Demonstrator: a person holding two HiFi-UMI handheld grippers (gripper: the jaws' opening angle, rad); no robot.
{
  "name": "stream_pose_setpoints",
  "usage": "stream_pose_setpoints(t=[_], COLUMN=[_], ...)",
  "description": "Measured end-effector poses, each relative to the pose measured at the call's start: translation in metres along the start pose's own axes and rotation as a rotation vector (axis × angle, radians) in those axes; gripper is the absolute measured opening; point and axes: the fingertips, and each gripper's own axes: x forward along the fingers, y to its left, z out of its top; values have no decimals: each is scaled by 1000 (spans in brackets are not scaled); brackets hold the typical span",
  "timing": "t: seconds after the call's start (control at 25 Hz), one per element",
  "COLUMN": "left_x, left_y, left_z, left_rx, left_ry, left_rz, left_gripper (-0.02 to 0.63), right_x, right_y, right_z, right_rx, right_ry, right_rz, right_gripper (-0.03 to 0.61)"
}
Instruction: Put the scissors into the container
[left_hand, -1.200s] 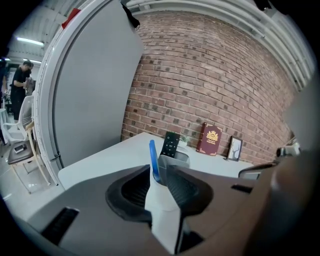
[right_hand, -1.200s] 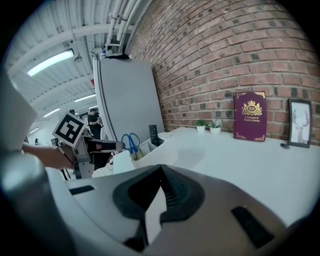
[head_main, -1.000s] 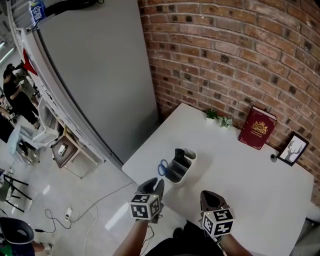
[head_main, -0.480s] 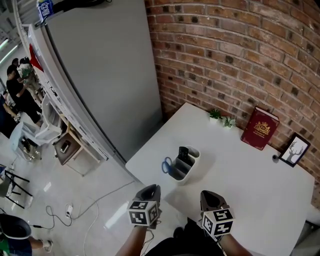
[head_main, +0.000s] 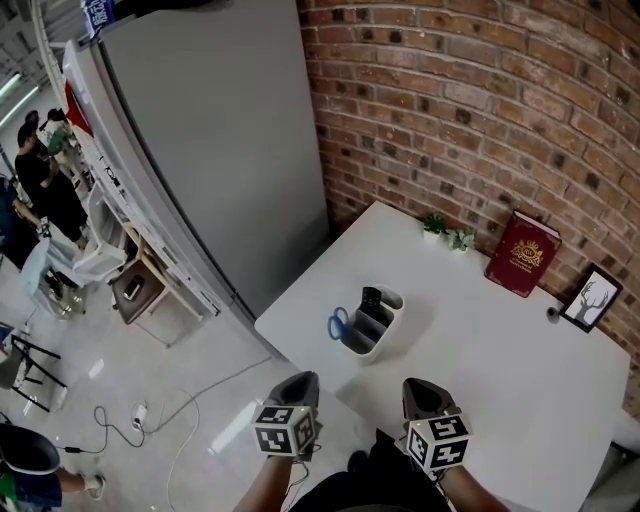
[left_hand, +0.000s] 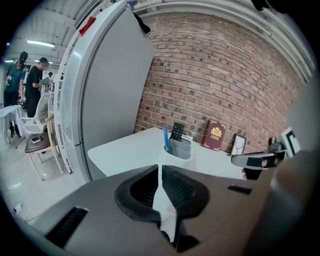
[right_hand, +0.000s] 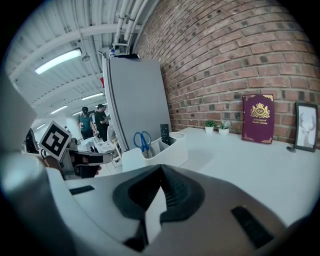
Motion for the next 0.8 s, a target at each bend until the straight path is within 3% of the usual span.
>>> stream_pose_setpoints(t=[0.8], left_x=[-14], left_y=[-4], left_z=[1], left_rx=[-5], left_ry=[-20], left_rz=[15], left_gripper=[26], right_x=[-10], right_y=[10], right_z=[-2], right_rx=[-27], right_ry=[-1], right_rz=[29], right_gripper=[0])
